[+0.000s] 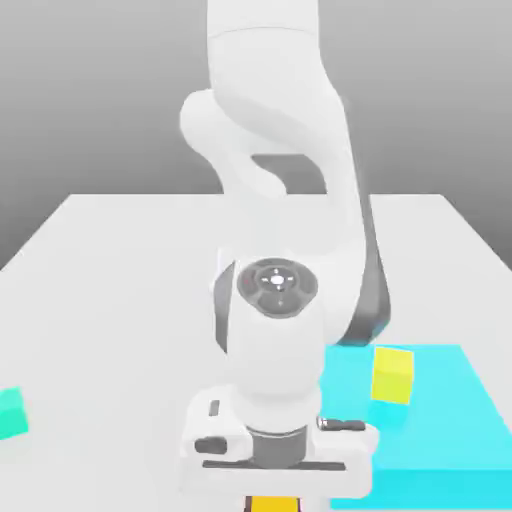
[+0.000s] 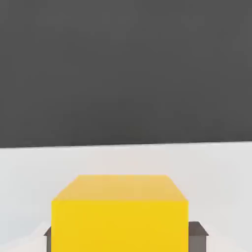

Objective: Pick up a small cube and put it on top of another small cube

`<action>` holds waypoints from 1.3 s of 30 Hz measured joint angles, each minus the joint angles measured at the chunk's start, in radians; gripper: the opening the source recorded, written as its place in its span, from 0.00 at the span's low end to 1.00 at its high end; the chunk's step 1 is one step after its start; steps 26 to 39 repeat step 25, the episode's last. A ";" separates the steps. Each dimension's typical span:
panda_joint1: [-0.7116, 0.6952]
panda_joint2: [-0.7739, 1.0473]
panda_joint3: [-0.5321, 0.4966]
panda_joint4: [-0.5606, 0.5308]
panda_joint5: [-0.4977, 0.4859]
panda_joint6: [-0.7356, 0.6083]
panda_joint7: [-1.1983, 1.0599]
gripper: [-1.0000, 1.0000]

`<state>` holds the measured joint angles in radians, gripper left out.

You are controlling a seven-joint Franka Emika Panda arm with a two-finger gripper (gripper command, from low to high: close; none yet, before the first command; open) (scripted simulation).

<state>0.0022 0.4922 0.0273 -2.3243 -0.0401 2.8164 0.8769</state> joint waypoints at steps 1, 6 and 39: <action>-0.001 -0.012 0.001 -0.003 0.001 -0.010 -0.001 0.00; -0.020 -0.162 -0.001 -0.035 0.016 -0.128 -0.002 0.00; -0.433 -0.150 -0.318 -0.076 0.278 -0.097 0.137 1.00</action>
